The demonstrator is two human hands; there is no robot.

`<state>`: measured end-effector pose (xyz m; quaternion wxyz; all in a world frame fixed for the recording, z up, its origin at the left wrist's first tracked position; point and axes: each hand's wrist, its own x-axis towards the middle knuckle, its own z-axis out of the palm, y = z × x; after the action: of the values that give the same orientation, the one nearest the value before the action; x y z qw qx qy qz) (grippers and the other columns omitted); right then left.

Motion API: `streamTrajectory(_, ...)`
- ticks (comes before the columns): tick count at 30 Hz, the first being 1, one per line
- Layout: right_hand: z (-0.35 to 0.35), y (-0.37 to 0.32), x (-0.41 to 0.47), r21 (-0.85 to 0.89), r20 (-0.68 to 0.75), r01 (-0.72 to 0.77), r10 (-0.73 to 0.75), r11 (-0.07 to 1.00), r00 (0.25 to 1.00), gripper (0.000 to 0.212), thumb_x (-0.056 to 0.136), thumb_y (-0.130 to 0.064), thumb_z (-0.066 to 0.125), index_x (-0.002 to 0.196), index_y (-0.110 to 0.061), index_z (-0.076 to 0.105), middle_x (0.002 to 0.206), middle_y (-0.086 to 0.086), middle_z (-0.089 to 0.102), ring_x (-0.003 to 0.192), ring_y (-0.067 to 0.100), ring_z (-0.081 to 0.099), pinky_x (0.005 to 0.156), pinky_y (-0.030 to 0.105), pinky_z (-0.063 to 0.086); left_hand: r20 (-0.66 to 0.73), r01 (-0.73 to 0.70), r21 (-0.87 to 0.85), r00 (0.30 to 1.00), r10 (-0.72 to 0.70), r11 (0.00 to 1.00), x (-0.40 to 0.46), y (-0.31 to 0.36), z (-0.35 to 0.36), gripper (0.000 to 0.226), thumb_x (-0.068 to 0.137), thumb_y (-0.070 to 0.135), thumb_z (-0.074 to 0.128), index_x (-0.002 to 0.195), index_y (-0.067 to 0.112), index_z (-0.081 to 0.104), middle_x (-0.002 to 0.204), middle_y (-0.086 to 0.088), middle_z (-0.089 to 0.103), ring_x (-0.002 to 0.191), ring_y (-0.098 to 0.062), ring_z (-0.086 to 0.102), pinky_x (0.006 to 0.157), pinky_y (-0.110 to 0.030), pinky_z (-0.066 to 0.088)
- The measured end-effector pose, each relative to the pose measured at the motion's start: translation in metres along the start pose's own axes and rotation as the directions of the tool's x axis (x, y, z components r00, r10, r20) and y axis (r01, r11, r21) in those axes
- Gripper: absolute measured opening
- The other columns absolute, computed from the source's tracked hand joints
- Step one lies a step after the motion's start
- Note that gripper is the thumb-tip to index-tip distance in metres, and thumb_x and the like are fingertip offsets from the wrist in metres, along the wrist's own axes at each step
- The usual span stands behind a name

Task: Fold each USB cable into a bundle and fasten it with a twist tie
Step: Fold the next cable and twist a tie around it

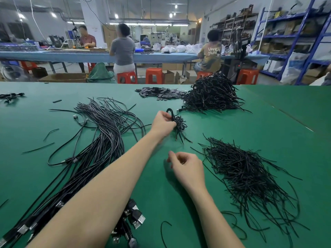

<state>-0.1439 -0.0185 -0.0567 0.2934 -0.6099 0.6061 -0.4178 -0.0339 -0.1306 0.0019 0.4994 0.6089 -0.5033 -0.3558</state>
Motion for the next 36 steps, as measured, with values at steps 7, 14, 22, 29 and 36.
streamTrajectory(7,0.001,0.002,0.004,-0.01,-0.017,-0.019,0.019,1.0,1.0,0.036,0.091,-0.05,0.059,0.078,-0.019,0.073,0.065,-0.009,0.066,0.067,0.015,0.062,0.058,0.024,0.042,0.118,-0.093,0.487,0.992,0.041,0.869,0.04,-0.003,0.022,0.034,0.095,0.024,0.058,0.128,0.018,0.055,0.129,-0.007,0.058,0.122,-0.026,0.051,0.104,-0.035,0.043)
streamTrajectory(14,0.0,0.002,0.006,-0.032,-0.03,-0.005,0.004,0.999,1.0,0.035,0.09,-0.046,0.06,0.079,-0.015,0.072,0.064,-0.001,0.062,0.066,0.021,0.059,0.058,0.026,0.042,0.101,-0.217,0.426,0.976,0.192,0.878,0.015,-0.014,0.008,0.036,0.095,0.028,0.061,0.129,0.019,0.062,0.14,-0.011,0.048,0.128,-0.025,0.047,0.111,-0.029,0.032)
streamTrajectory(22,-0.001,0.0,0.001,-0.065,-0.025,0.05,-0.052,0.997,0.998,0.039,0.091,-0.045,0.061,0.077,-0.009,0.068,0.069,0.004,0.066,0.072,0.024,0.06,0.065,0.029,0.048,0.167,-0.273,0.62,0.962,0.216,0.736,-0.042,-0.048,-0.027,0.047,0.093,0.032,0.062,0.135,0.015,0.05,0.136,-0.008,0.054,0.129,-0.025,0.045,0.11,-0.038,0.036)
streamTrajectory(29,-0.002,-0.001,-0.002,-0.034,-0.009,0.033,-0.034,0.999,0.999,0.039,0.092,-0.043,0.059,0.078,-0.008,0.069,0.069,0.005,0.067,0.071,0.024,0.062,0.065,0.031,0.048,0.215,-0.214,0.686,0.973,0.088,0.695,-0.026,-0.031,0.0,0.074,0.097,0.058,0.046,0.153,0.013,0.029,0.145,-0.015,0.051,0.133,-0.034,0.045,0.109,-0.049,0.037)
streamTrajectory(36,-0.001,0.0,0.002,-0.047,-0.004,0.028,-0.028,0.999,1.0,0.036,0.09,-0.045,0.059,0.079,-0.012,0.07,0.069,0.001,0.066,0.069,0.022,0.061,0.062,0.03,0.047,0.31,-0.306,0.724,0.945,0.104,0.618,-0.001,-0.033,0.019,0.063,0.099,0.054,0.042,0.151,0.022,0.029,0.153,-0.009,0.043,0.148,-0.026,0.028,0.116,-0.051,0.026)
